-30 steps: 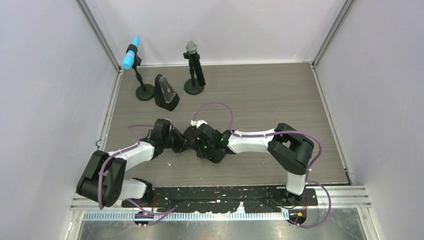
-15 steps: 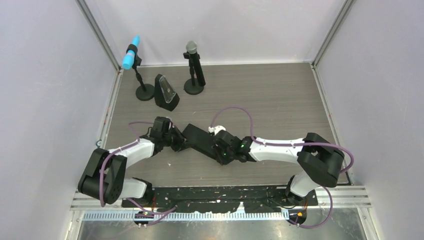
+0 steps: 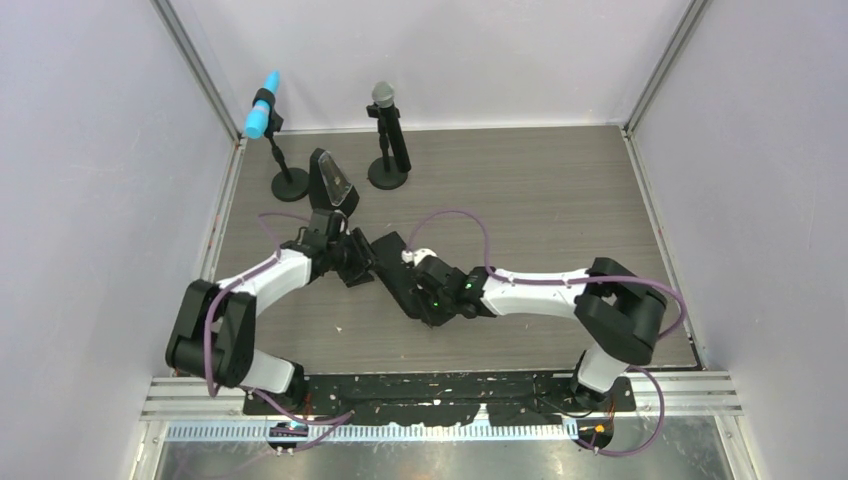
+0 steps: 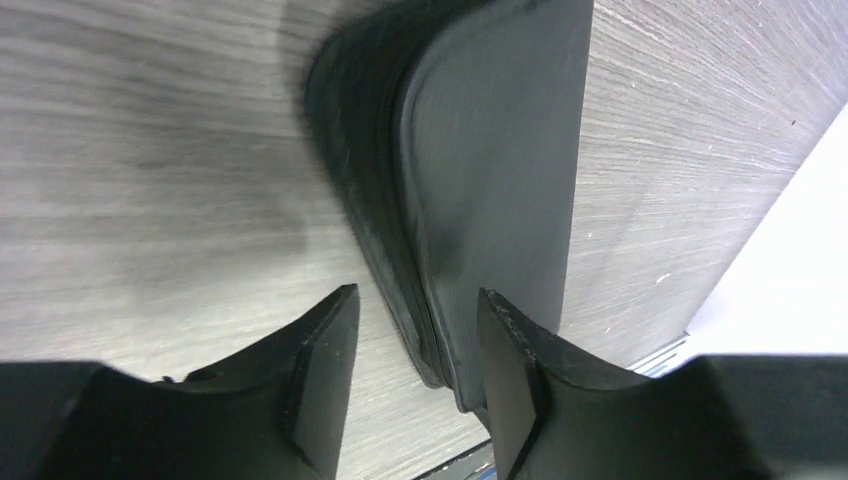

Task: Sort the hair-cutting tools
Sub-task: Zip the hairdressing tool bag at the center of the board.

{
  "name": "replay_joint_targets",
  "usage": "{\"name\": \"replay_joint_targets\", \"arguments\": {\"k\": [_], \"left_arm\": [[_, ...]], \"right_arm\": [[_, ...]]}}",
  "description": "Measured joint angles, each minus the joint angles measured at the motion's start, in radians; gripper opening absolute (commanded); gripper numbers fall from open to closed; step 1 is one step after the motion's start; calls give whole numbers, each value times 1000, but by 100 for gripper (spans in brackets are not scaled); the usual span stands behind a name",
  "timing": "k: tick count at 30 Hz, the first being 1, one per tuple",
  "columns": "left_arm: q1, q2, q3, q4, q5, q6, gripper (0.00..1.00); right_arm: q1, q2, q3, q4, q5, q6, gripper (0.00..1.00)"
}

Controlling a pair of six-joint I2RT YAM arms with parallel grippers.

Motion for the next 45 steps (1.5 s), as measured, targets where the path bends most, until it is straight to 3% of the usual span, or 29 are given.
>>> {"name": "replay_joint_targets", "arguments": {"k": [8,15,22,32,40,43,45], "left_arm": [[3,-252,-77,-69,-48,10,52],[-17,-251,-185,-63,-16,-25,46],[-41,-204,-196,-24,-4,-55,1],[-45,-207,-185,-30,-3,-37,0],[-78,-197,-156,-8,58,-2,0],[-100,-187,-146,-8,56,8,0],[-126,-174,-138,-11,50,15,0]], "right_arm": [[38,166,197,113,-62,37,5],[43,226,225,175,-103,67,5],[43,241,225,176,-114,81,5],[33,163,163,78,-29,4,5],[-127,7,10,73,-49,-23,6],[-142,6,5,79,-76,-23,15],[-142,-5,-14,79,-83,-24,31]]}}
